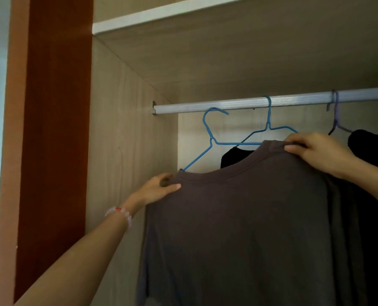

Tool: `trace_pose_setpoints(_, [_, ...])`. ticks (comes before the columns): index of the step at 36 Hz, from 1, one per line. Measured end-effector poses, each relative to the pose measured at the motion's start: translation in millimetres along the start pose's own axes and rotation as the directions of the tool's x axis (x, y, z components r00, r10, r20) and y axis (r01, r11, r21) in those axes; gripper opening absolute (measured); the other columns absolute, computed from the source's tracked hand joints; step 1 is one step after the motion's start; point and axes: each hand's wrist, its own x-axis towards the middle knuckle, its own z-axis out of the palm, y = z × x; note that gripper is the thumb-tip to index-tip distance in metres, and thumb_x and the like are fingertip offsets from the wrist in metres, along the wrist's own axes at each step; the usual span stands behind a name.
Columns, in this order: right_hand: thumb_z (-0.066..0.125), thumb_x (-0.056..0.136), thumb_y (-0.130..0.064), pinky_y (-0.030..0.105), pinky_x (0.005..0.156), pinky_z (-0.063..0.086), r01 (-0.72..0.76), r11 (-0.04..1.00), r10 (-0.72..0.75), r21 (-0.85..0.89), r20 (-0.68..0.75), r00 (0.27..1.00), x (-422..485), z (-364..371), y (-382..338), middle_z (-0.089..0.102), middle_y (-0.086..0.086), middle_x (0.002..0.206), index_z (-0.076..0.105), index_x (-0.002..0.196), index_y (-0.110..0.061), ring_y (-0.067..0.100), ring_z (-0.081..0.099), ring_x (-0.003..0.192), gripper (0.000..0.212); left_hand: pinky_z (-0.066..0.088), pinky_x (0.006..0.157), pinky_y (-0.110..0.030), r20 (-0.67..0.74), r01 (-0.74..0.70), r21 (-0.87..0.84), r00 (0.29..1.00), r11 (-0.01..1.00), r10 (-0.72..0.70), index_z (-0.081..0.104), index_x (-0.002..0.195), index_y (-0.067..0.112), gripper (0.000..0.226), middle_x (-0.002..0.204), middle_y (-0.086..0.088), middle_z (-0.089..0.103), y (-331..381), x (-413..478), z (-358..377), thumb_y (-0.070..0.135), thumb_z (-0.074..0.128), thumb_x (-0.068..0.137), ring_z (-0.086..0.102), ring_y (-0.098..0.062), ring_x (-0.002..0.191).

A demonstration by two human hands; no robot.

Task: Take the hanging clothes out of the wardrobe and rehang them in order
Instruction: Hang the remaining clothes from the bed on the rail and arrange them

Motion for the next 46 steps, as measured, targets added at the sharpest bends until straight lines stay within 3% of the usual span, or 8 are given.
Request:
trace_pose_setpoints(3, [0.055, 0.090, -0.037, 0.038, 0.084, 0.048, -0.064, 0.997, 0.069, 0.051, -0.098, 0.993, -4, -8, 10, 0.069, -0.003, 0.100, 0.064, 0.090, -0.037, 0.024, 0.061, 0.103, 0.010, 0.043, 0.070, -0.021, -0.054, -0.048, 0.007, 0.997, 0.999, 0.049, 0.066, 0.095, 0.010, 0.022, 0.092, -0.003, 0.066, 0, -9, -5, 0.030, 0.061, 0.088, 0.059, -0.012, 0.081])
trace_pose_setpoints(8, [0.070, 0.075, -0.046, 0.040, 0.086, 0.050, -0.187, 0.939, 0.239, 0.289, -0.154, 0.959, -1, -7, 22, 0.069, -0.004, 0.086, 0.068, 0.076, -0.030, 0.016, 0.062, 0.094, 0.017, 0.039, 0.054, -0.007, -0.224, -0.192, -0.108, 0.961, 0.976, 0.164, 0.064, 0.064, 0.019, 0.028, 0.050, 0.018, 0.061, 26, -44, -19, 0.016, 0.057, 0.091, 0.050, 0.009, 0.051])
trace_pose_setpoints(19, [0.058, 0.080, -0.057, 0.044, 0.083, 0.051, -0.200, 0.915, 0.251, 0.351, -0.106, 0.962, 19, 33, 1, 0.070, 0.004, 0.097, 0.069, 0.080, -0.028, 0.029, 0.061, 0.096, 0.031, 0.054, 0.060, -0.016, 0.042, 0.087, -0.484, 0.996, 0.871, -0.076, 0.067, 0.100, 0.003, 0.025, 0.091, -0.014, 0.068, 99, -165, -66, 0.020, 0.055, 0.087, 0.067, -0.015, 0.070])
trace_pose_setpoints(28, [0.061, 0.082, -0.047, 0.038, 0.099, 0.046, -0.202, 0.899, 0.147, 0.388, 0.167, 0.975, 36, 59, -40, 0.066, 0.007, 0.122, 0.067, 0.115, -0.019, 0.029, 0.057, 0.115, 0.043, 0.055, 0.050, -0.018, -0.111, 0.106, -0.537, 0.974, 0.837, -0.195, 0.078, 0.078, 0.012, 0.034, 0.088, -0.009, 0.076, 132, -210, -81, 0.033, 0.072, 0.052, 0.073, -0.014, 0.067])
trace_pose_setpoints(32, [0.067, 0.081, -0.027, 0.030, 0.095, 0.042, -0.171, 0.925, 0.101, 0.340, 0.214, 0.972, 42, 58, -51, 0.058, 0.009, 0.132, 0.055, 0.130, -0.016, 0.028, 0.054, 0.119, 0.051, 0.048, 0.076, -0.026, -0.211, 0.162, -0.488, 0.931, 0.858, -0.296, 0.078, 0.081, 0.007, 0.027, 0.106, -0.015, 0.070, 138, -203, -82, 0.017, 0.054, 0.087, 0.069, -0.024, 0.064])
trace_pose_setpoints(38, [0.057, 0.084, -0.015, 0.039, 0.092, 0.046, -0.045, 0.995, 0.046, 0.089, -0.016, 0.999, 43, 27, -35, 0.053, 0.012, 0.134, 0.048, 0.134, -0.017, 0.033, 0.051, 0.120, 0.050, 0.049, 0.069, -0.033, -0.202, 0.173, -0.606, 0.911, 0.776, -0.361, 0.066, 0.091, 0.006, 0.020, 0.092, -0.011, 0.068, 139, -193, -80, 0.020, 0.051, 0.091, 0.065, -0.024, 0.079])
trace_pose_setpoints(41, [0.056, 0.084, -0.010, 0.042, 0.094, 0.043, -0.024, 0.999, 0.017, -0.046, -0.138, 0.990, 39, 11, -18, 0.047, 0.012, 0.138, 0.045, 0.137, -0.015, 0.033, 0.043, 0.126, 0.055, 0.052, 0.063, -0.030, -0.320, 0.095, -0.542, 0.895, 0.835, -0.310, 0.066, 0.086, 0.007, 0.016, 0.066, -0.005, 0.070, 144, -180, -75, 0.017, 0.054, 0.090, 0.066, -0.018, 0.064])
trace_pose_setpoints(46, [0.061, 0.084, -0.022, 0.041, 0.084, 0.043, -0.218, 0.974, 0.220, -0.063, 0.041, 0.975, 30, 0, 8, 0.047, 0.018, 0.133, 0.039, 0.134, -0.008, 0.039, 0.049, 0.118, 0.057, 0.052, 0.052, -0.017, -0.425, -0.026, -0.402, 0.891, 0.915, -0.161, 0.064, 0.073, 0.012, 0.021, 0.057, 0.001, 0.069, 150, -145, -56, 0.013, 0.054, 0.091, 0.064, -0.010, 0.055])
